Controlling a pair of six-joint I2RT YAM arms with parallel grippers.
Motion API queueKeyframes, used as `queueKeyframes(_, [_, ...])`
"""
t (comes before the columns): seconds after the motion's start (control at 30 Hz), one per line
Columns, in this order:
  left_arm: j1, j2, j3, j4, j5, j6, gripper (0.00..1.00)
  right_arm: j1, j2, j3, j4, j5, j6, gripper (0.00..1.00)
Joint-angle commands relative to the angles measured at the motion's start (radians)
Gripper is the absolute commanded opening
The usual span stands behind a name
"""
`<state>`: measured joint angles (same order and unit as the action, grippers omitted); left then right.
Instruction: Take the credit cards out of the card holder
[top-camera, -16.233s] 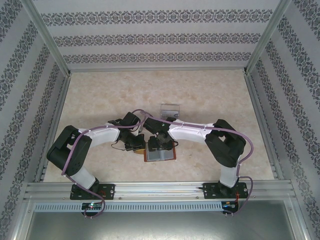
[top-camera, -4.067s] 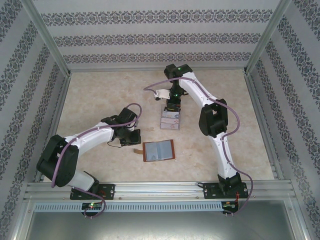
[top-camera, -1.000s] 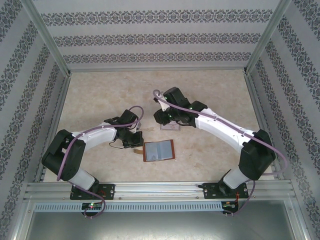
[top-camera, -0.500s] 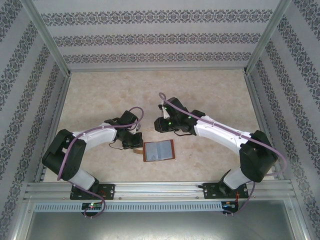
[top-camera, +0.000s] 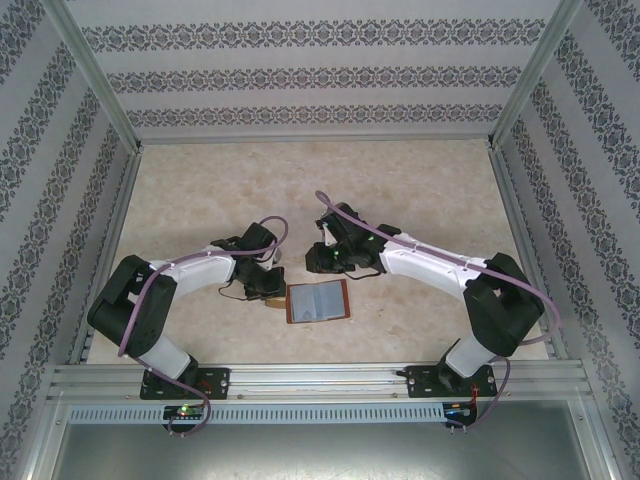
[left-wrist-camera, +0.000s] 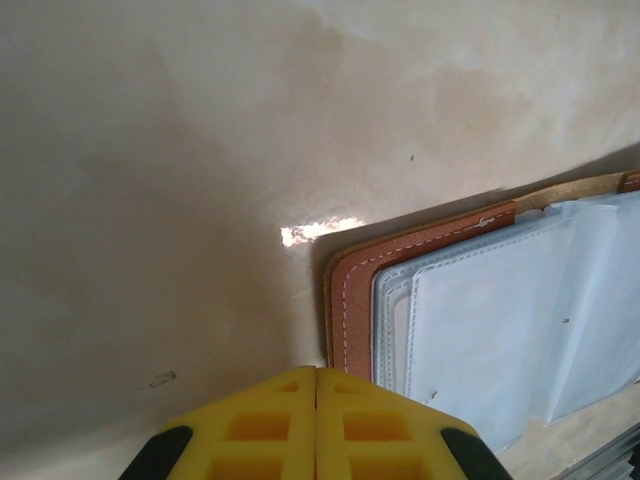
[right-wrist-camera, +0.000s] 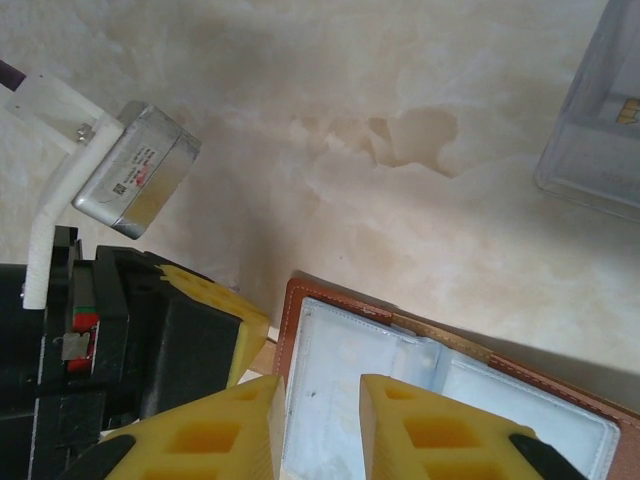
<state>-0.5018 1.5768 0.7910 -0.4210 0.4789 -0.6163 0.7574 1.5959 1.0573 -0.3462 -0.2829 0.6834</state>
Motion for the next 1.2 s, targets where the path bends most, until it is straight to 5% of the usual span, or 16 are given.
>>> queueKeyframes(0.0, [0.009, 0.012, -0.011, -0.003, 0.012, 0.014, 0.06, 0.011, 0.015, 0.003, 0.014, -0.023, 0.018, 0.26])
queueKeyframes(0.4, [0.009, 0.014, -0.012, 0.011, 0.018, 0.003, 0.06, 0.010, 0.066, 0.022, 0.010, -0.074, 0.047, 0.28])
queueKeyframes(0.73, [0.009, 0.003, -0.032, 0.031, 0.024, -0.008, 0.05, 0.023, 0.131, 0.029, 0.039, -0.174, 0.092, 0.18])
queueKeyframes(1.17, [0.009, 0.008, -0.042, 0.036, 0.029, -0.001, 0.04, 0.089, 0.226, 0.042, -0.013, -0.156, 0.126, 0.26])
